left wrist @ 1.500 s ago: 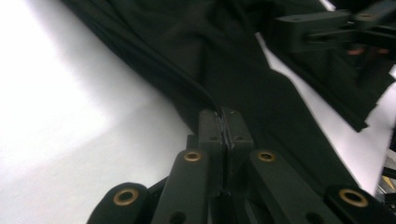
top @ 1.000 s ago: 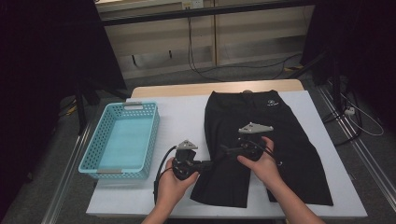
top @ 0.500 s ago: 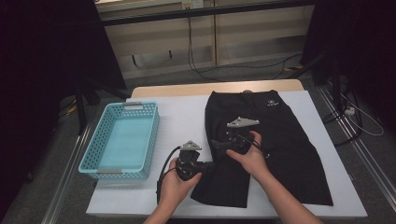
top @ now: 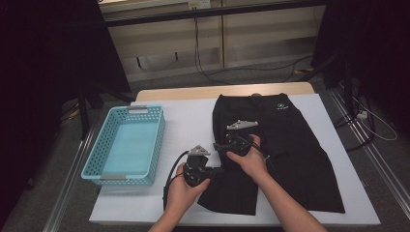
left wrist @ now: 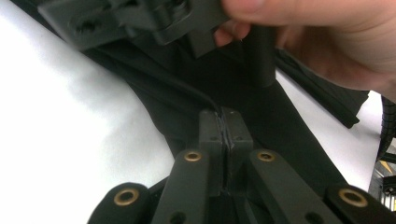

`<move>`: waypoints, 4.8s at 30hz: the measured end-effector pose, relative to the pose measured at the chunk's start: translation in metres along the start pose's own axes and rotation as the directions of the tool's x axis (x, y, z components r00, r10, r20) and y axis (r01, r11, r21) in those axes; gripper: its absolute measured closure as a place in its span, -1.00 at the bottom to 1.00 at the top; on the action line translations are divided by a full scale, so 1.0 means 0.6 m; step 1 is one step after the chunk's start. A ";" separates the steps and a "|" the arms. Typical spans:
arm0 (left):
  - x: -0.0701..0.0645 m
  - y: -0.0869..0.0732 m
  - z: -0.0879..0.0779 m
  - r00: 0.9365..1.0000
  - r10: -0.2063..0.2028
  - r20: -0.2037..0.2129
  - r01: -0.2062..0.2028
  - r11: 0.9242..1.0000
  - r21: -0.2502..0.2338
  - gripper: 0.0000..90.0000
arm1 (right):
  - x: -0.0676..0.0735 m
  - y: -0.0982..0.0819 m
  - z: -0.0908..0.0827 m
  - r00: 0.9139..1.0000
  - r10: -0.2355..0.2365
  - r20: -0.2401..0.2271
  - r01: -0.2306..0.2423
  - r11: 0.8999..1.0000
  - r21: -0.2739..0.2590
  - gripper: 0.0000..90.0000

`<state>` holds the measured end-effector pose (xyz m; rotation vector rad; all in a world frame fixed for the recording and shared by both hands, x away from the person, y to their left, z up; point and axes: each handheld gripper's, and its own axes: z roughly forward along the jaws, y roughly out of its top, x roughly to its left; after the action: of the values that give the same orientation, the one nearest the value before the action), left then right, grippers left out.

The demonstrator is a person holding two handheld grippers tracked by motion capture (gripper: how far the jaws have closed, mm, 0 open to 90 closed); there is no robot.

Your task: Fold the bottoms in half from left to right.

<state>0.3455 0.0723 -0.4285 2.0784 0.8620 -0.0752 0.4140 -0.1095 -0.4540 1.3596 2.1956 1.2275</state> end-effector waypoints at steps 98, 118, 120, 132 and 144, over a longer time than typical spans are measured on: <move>-0.056 0.108 0.056 0.975 0.186 0.122 -0.161 0.968 -0.191 -0.56 | -0.253 0.016 -0.249 0.926 0.010 0.378 0.007 0.999 -0.042 0.03; 0.039 0.045 0.024 0.983 0.179 -0.031 -0.182 0.979 -0.094 -0.64 | -0.218 -0.069 -0.200 0.946 0.034 0.322 -0.045 0.999 0.029 -0.25; 0.042 0.043 0.022 0.983 0.181 -0.033 -0.184 0.979 -0.093 -0.65 | -0.222 -0.074 -0.207 0.942 0.045 0.331 -0.059 0.998 0.032 -0.24; 0.052 0.038 0.015 0.981 0.189 -0.052 -0.193 0.977 -0.088 -0.66 | -0.240 -0.106 -0.252 0.899 0.056 0.435 -0.092 0.994 0.063 0.21; 0.050 0.035 0.013 0.979 0.200 -0.044 -0.202 0.977 -0.074 -0.67 | -0.269 -0.141 -0.277 0.895 0.110 0.432 -0.164 0.982 0.090 0.67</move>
<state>0.3827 0.0746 -0.4294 2.0874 0.6612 0.1041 0.3451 -0.3461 -0.4502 1.6729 1.9158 0.7461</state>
